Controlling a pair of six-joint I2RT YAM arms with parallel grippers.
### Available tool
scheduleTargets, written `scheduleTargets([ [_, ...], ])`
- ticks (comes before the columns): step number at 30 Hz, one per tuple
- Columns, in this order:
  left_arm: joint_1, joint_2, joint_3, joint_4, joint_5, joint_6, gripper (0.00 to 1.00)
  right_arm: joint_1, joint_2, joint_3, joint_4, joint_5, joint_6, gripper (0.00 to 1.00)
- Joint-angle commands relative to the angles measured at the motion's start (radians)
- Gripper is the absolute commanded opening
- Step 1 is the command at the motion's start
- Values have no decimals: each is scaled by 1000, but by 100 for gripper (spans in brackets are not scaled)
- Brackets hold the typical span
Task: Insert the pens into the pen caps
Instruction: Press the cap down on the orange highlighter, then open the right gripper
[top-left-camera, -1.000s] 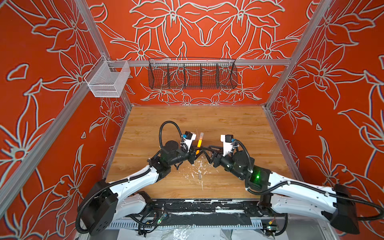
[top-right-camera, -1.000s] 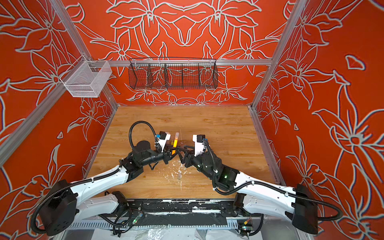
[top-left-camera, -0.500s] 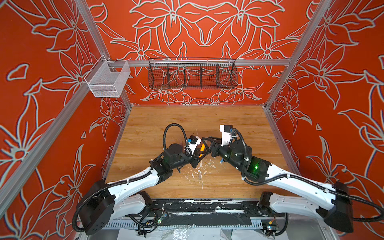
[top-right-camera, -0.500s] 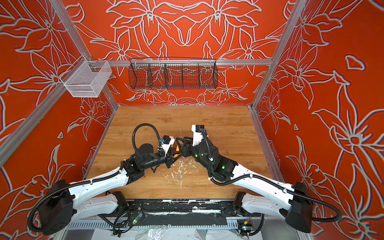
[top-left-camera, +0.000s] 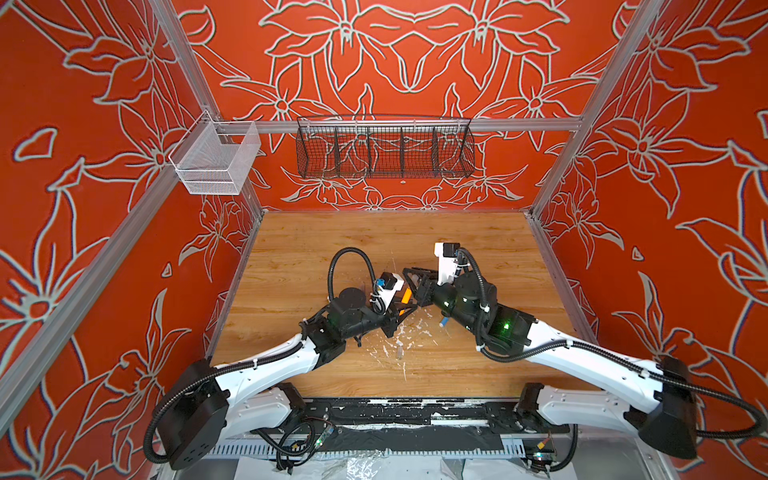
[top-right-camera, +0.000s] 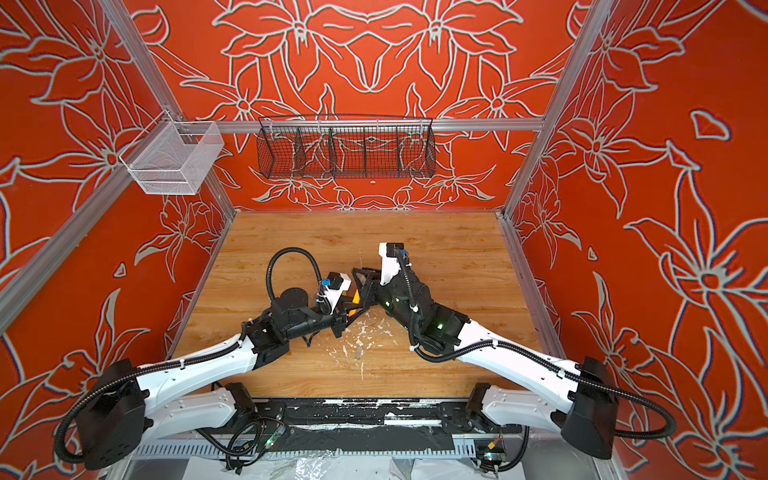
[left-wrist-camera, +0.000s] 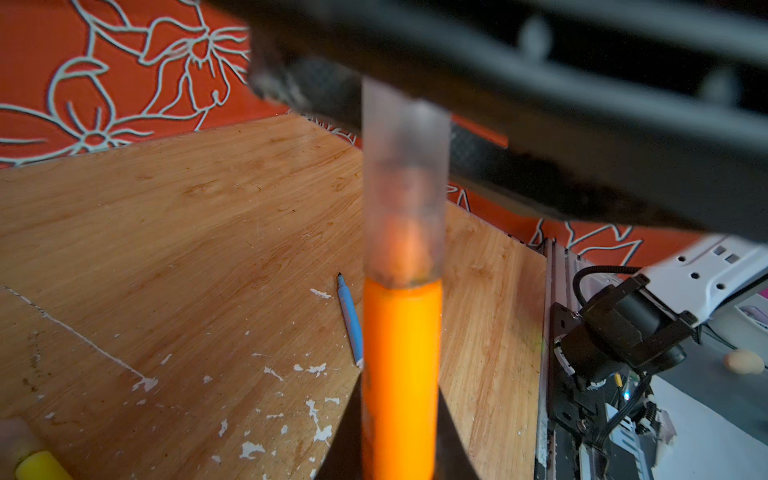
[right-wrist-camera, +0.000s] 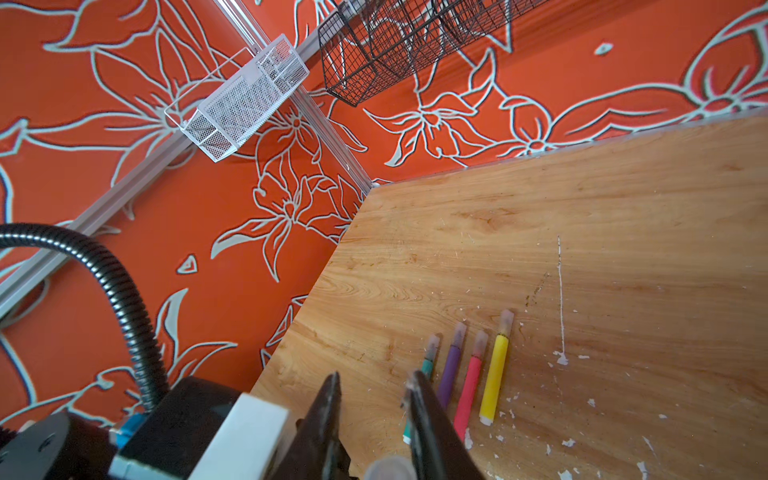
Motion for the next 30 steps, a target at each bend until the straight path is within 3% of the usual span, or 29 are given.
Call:
scheduleTargets([
  [1,-9,-20,32,10,-2,20,0,-5,12,23,-4,-25,10,21],
  [7,-9,-31,27,13,-11,13,0,-3,20,-5,-1,-31,26,0],
  [16,-8,-55,36,5,-92,-26,0,27,35,-59,-3,-100,23,0],
  [20,-6,-75,53,13,-182,-40,0,70,27,-89,-22,-106,15,0],
  [24,-7,-73,118,-14,-291,-27,0,120,32,-124,-20,-106,20,0],
  [30,-3,-75,211,-7,-326,2,0,169,65,-146,-15,-122,30,0],
])
